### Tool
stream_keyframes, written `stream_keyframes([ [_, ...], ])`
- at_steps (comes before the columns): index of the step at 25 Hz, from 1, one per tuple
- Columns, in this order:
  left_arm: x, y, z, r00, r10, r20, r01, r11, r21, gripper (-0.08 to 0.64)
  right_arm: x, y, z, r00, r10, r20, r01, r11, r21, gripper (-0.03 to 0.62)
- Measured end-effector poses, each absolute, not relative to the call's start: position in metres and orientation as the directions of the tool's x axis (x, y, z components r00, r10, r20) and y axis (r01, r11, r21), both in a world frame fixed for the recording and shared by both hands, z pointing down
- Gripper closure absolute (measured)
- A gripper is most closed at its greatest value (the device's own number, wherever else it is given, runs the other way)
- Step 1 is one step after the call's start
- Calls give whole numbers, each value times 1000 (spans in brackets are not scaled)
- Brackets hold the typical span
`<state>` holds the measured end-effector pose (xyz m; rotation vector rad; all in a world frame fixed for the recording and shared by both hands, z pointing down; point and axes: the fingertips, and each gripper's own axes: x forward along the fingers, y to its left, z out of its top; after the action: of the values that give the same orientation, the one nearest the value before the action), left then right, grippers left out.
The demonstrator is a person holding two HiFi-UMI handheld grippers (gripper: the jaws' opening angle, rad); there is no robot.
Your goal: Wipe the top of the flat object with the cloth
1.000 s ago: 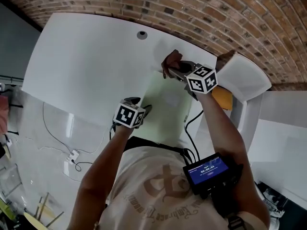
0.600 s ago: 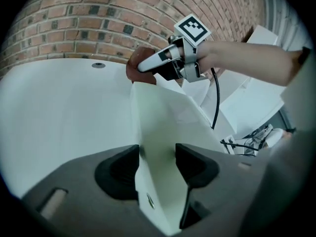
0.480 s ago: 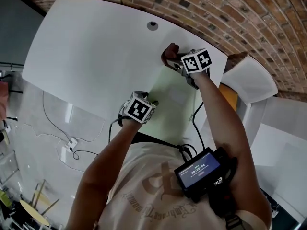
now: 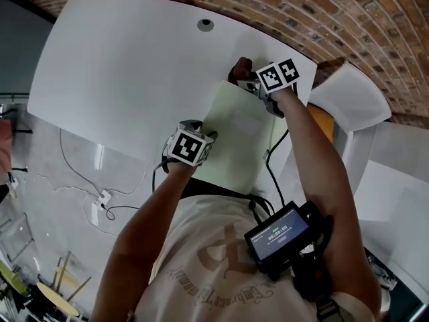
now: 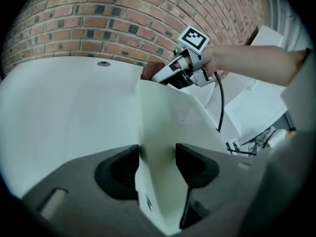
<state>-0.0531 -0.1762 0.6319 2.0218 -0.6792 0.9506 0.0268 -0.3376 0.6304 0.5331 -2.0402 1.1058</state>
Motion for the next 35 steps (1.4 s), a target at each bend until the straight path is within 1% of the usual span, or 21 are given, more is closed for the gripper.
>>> stream_keyframes([
  [8,-55,-173,634,560,-172,811,-757,-504,415,319,101,-306,632,-604,-28,796,-710,472,-522,499],
  [18,-55,-175,634,526,-203,826,-794,-466,391,321,186,-276,629,-578,-122,807,-775,393,-496,499],
  [23,-54,-172,634,523,-221,823,-799,-463,384,322,209,-268,615,-561,-193,805,-800,376,-468,499],
  [26,-53,-171,633,524,-231,820,-801,-462,382,324,193,-280,589,-585,-235,776,-778,431,-457,499],
  [29,-52,-172,633,523,-236,819,-803,-459,380,324,154,-293,562,-620,-238,748,-728,531,-434,499],
  [32,-49,-173,632,522,-234,820,-804,-457,381,324,103,-303,547,-657,-212,724,-664,618,-421,499],
  [35,-48,-173,631,514,-235,825,-808,-455,374,324,53,-306,549,-677,-155,720,-600,682,-418,497],
])
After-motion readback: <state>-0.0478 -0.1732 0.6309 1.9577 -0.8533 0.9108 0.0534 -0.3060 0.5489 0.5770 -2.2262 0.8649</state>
